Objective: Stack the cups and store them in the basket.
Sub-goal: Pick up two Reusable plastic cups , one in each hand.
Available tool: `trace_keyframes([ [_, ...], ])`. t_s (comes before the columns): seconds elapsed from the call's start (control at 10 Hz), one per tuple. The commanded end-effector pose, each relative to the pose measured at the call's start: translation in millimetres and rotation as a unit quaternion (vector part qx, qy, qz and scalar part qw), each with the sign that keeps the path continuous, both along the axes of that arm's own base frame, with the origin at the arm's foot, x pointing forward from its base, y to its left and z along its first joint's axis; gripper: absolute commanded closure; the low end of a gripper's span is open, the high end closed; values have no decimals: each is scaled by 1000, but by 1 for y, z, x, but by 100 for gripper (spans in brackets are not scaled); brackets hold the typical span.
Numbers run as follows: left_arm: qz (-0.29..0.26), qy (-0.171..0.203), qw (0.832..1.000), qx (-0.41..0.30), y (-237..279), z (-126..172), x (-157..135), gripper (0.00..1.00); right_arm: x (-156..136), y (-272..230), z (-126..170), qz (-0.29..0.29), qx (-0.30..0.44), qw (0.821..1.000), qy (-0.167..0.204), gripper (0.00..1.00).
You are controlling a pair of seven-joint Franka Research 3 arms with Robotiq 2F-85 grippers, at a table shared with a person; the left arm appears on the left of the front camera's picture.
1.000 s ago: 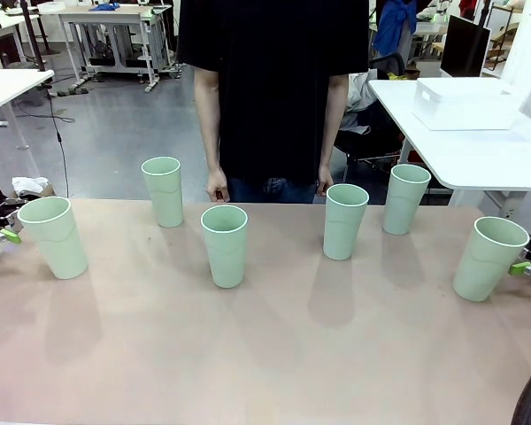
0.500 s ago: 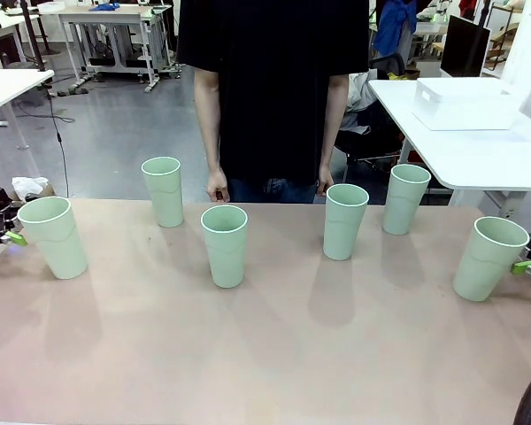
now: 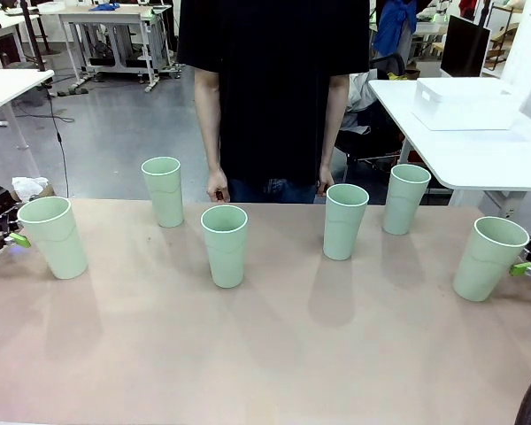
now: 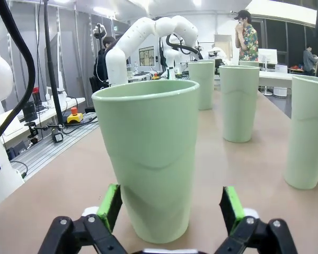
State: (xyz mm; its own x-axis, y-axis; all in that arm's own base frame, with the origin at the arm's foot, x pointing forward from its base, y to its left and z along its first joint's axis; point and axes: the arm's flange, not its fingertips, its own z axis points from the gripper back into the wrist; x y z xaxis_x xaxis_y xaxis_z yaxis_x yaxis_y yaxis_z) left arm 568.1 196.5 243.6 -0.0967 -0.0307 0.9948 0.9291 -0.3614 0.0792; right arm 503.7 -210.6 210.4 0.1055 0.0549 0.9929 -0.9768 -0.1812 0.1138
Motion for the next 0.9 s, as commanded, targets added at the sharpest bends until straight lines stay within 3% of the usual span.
trace_keyframes([
  [0.0,-8,-1,1000,6,-8,-6,-6,0,-6,10,4,-6,4,1000,-7,0],
  [0.8,-25,0,1000,-2,-19,-18,-15,0,-21,23,-3,20,1,1000,7,0],
])
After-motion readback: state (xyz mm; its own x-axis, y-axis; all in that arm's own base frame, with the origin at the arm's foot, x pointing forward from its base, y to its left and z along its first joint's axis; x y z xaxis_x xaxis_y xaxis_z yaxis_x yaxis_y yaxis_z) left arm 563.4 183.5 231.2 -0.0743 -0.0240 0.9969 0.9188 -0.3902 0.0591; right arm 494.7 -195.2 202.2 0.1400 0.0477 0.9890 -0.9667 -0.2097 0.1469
